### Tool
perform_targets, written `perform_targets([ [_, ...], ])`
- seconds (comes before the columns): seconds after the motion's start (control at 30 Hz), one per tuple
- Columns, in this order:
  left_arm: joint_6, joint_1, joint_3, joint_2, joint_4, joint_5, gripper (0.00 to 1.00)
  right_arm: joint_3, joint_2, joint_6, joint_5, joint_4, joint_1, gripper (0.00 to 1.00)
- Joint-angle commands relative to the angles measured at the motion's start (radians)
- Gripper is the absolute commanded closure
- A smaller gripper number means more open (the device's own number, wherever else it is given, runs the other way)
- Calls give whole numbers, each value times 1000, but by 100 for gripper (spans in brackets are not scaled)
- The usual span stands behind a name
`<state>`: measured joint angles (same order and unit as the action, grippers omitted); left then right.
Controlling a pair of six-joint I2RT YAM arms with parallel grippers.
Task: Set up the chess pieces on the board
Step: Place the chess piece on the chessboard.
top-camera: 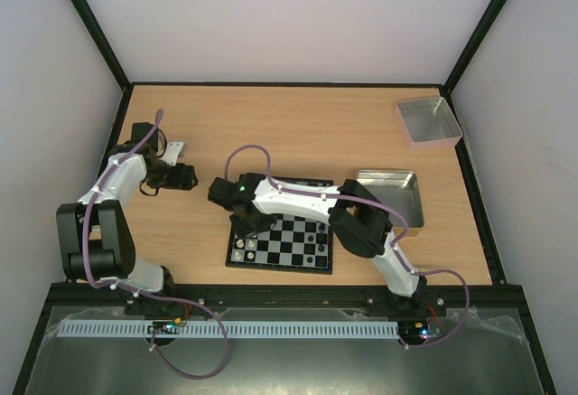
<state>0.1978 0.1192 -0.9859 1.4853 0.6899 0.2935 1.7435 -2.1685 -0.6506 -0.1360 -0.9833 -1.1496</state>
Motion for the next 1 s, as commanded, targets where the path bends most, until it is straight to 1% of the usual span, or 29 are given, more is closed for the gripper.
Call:
perform_targets([
  [0.0, 1, 7, 12, -14, 5, 21, 21, 23, -13, 10, 35, -5, 2, 91],
  [0.97, 3, 8, 15, -11, 6, 27, 21, 48, -27, 10, -11, 0, 8, 89],
])
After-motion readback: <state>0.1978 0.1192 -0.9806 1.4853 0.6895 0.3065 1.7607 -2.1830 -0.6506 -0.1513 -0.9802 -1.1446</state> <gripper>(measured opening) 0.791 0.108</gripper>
